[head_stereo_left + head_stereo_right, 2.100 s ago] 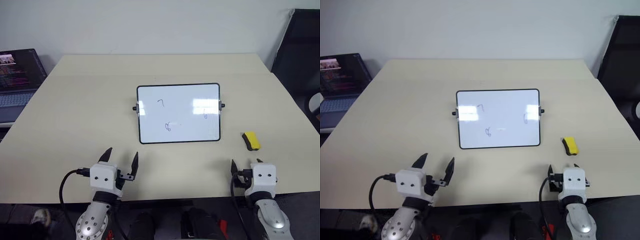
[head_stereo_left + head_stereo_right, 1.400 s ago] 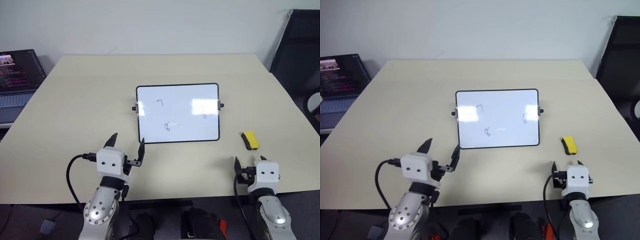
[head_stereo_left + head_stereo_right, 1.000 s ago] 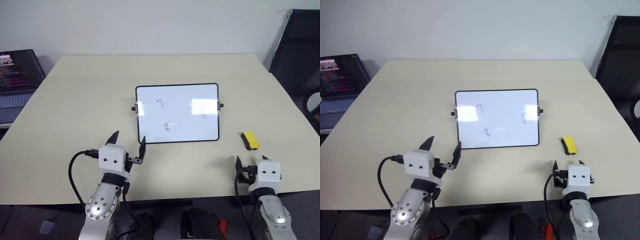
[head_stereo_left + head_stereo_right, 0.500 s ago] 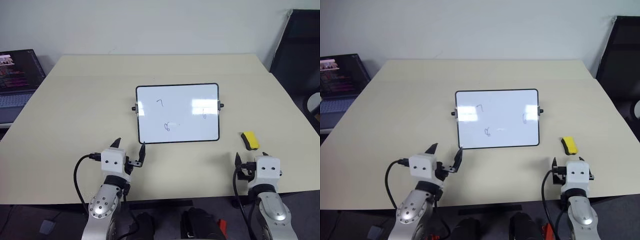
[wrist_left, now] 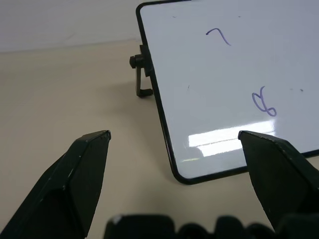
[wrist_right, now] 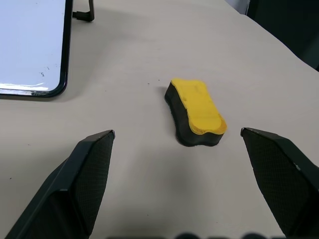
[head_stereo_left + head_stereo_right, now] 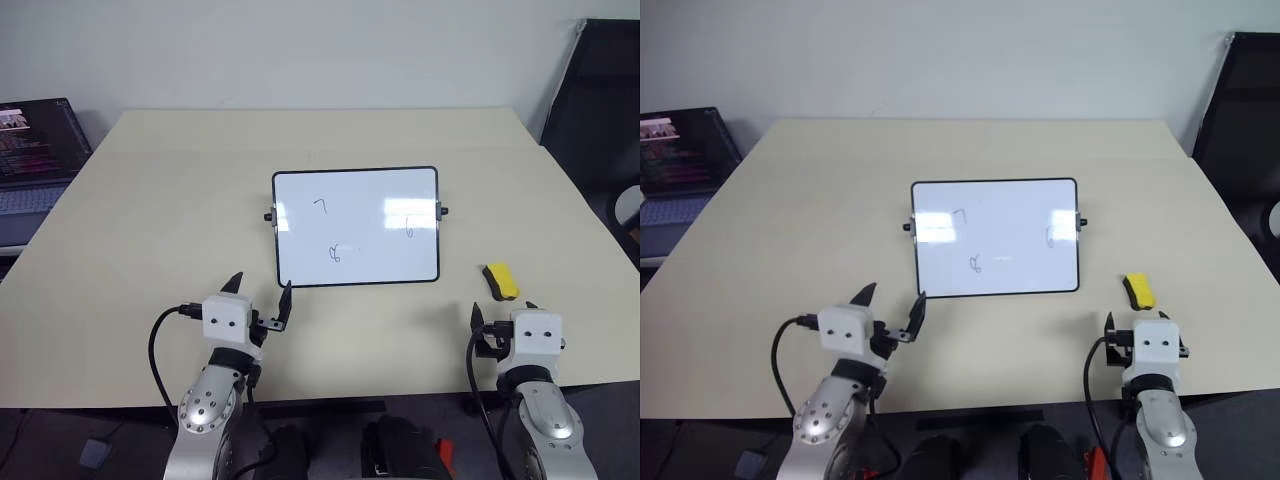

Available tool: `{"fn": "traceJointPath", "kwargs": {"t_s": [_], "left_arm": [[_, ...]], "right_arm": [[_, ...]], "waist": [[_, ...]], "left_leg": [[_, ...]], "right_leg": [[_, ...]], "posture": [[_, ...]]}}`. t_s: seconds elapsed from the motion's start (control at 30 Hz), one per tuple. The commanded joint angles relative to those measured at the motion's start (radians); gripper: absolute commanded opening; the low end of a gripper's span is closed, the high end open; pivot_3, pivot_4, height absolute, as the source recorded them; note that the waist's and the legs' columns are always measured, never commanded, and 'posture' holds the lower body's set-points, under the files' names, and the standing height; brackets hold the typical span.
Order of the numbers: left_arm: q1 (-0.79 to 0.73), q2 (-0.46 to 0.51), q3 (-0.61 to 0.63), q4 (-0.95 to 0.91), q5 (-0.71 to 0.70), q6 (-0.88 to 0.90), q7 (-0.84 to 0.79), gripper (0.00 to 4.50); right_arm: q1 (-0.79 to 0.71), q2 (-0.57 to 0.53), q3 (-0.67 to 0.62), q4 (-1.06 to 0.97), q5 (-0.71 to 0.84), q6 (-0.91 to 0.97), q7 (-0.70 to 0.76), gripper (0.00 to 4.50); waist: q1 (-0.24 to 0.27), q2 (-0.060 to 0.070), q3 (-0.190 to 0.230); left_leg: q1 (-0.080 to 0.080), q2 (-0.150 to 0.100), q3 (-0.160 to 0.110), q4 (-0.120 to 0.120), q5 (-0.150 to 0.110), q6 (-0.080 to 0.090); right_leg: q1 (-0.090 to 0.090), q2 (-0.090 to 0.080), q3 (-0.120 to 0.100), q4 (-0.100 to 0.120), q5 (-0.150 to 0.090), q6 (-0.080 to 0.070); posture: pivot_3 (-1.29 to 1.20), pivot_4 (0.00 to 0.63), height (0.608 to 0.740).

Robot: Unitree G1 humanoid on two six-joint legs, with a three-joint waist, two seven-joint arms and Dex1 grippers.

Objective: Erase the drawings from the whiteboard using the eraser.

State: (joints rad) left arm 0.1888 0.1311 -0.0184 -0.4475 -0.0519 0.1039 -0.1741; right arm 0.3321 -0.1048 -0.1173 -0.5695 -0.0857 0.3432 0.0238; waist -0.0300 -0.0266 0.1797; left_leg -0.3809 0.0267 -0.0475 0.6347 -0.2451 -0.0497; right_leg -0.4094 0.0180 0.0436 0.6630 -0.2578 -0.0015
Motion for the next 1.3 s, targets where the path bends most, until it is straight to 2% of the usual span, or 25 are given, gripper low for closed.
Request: {"fn": "traceJointPath", "kwargs": {"t_s": [0.03, 0.3, 0.43, 0.63, 0.8, 1.03, 1.3], "left_arm": [[-0.112, 0.029, 0.006, 0.016, -0.08, 0.0, -0.085, 4.5], [-0.386, 0.126, -0.07, 0.13, -0.306, 0.12, -0.43, 4.5], [-0.461, 0.161, -0.133, 0.198, -0.334, 0.103, -0.588, 4.5], [-0.494, 0.198, -0.225, 0.274, -0.34, 0.076, -0.798, 4.5], [-0.514, 0.207, -0.245, 0.307, -0.341, 0.078, -0.881, 4.5], [-0.499, 0.21, -0.25, 0.305, -0.322, 0.064, -0.906, 4.5], [-0.474, 0.22, -0.253, 0.29, -0.296, 0.049, -0.887, 4.5]], "right_arm": [[-0.025, -0.025, -0.067, -0.064, 0.033, 0.039, 0.014, 4.45], [-0.188, -0.029, -0.171, -0.084, 0.177, 0.3, 0.037, 4.45], [-0.229, -0.045, -0.165, -0.082, 0.216, 0.399, 0.05, 4.45], [-0.295, -0.09, -0.177, -0.009, 0.235, 0.463, 0.06, 4.45], [-0.354, -0.131, -0.182, 0.071, 0.242, 0.446, 0.081, 4.45], [-0.403, -0.178, -0.198, 0.172, 0.254, 0.417, 0.12, 4.45], [-0.465, -0.156, -0.238, 0.251, 0.301, 0.447, 0.098, 4.45]], "waist": [[0.003, 0.0, 0.0], [-0.002, 0.0, -0.001], [-0.002, 0.0, -0.001], [-0.003, 0.0, -0.001], [-0.003, 0.0, -0.001], [-0.003, 0.001, -0.001], [-0.003, 0.001, 0.0]], "left_leg": [[0.0, -0.001, 0.0, 0.001, 0.0, 0.0], [0.0, -0.002, 0.0, 0.003, 0.0, 0.0], [0.0, -0.001, -0.001, 0.002, 0.0, 0.0], [0.0, -0.001, 0.0, 0.002, 0.0, 0.0], [0.0, -0.001, -0.001, 0.002, 0.0, 0.0], [0.0, -0.001, -0.001, 0.002, 0.0, 0.0], [0.0, 0.0, -0.001, 0.002, 0.0, 0.0]], "right_leg": [[0.0, 0.0, 0.0, 0.0, 0.0, 0.0], [0.002, 0.006, 0.0, 0.001, 0.004, 0.007], [0.001, 0.008, 0.0, 0.001, 0.004, 0.006], [0.001, 0.008, 0.001, 0.001, 0.004, 0.006], [0.001, 0.009, 0.001, 0.001, 0.004, 0.006], [0.001, 0.009, 0.001, 0.0, 0.004, 0.006], [0.001, 0.009, 0.001, 0.001, 0.004, 0.006]], "posture": [[0.0, 0.15, 0.74], [0.0, 0.15, 0.74], [0.0, 0.15, 0.74], [0.0, 0.15, 0.74], [0.0, 0.15, 0.74], [0.0, 0.15, 0.74], [0.0, 0.15, 0.74]]}}
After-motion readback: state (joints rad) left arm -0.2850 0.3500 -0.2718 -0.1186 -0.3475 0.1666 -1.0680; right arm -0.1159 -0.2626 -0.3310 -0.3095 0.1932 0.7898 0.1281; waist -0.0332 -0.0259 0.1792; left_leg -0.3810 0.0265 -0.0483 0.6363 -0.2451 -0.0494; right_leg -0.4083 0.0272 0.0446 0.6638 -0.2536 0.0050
